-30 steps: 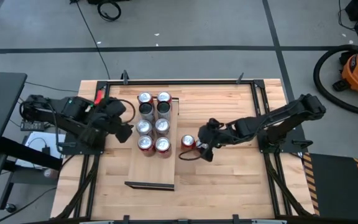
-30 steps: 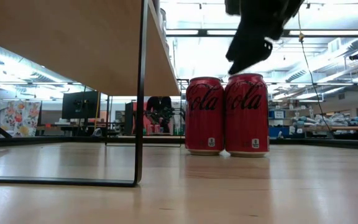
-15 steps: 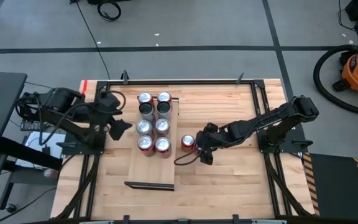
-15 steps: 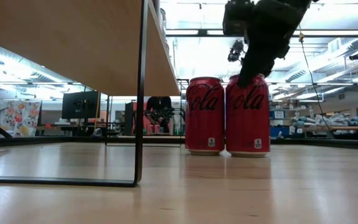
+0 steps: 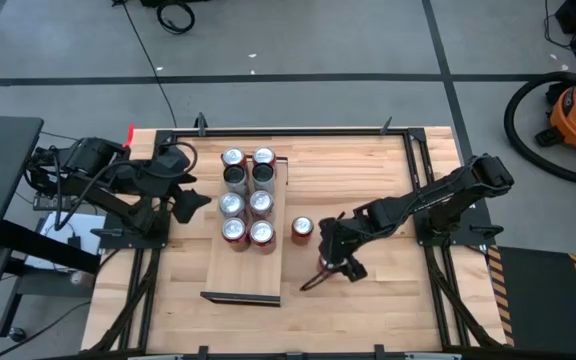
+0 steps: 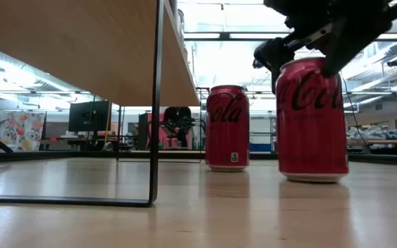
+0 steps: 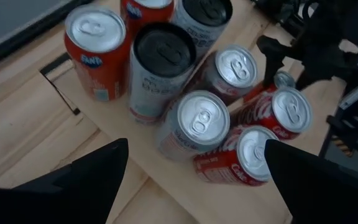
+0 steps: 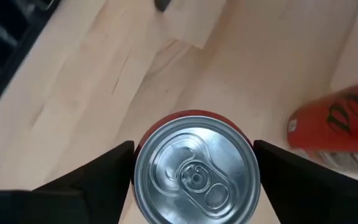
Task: Place canned beverage on shelf
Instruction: Put the bottom right red and black soda can on the shelf
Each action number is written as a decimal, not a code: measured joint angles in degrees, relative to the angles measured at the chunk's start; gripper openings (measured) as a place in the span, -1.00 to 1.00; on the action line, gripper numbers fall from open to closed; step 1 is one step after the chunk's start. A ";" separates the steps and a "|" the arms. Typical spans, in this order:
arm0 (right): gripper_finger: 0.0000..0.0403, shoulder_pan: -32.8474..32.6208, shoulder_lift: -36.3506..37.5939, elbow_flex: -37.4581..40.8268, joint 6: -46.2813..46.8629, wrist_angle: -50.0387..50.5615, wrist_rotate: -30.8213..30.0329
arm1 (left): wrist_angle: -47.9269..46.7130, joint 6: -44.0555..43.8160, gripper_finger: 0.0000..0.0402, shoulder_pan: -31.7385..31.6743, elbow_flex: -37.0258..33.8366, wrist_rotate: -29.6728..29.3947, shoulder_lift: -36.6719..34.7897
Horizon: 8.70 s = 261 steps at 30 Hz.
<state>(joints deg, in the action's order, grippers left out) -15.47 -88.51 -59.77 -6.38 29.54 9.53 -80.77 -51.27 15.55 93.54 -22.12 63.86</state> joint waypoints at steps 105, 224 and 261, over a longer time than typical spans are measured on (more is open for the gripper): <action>0.95 -2.15 4.09 -8.74 28.50 8.26 -22.25 | 1.71 -1.58 0.94 0.04 -0.07 4.92 0.31; 0.52 -2.84 7.57 1.81 33.44 5.63 -26.00 | 3.85 -8.09 0.94 0.04 -0.07 16.52 0.31; 0.52 -16.35 -6.37 4.10 52.67 -6.80 -33.06 | 3.36 -6.50 0.94 0.04 -0.07 18.39 0.25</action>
<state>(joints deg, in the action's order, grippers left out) -31.82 -94.88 -55.67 46.29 22.74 -23.53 -77.41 -57.77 15.59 93.47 -3.73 64.10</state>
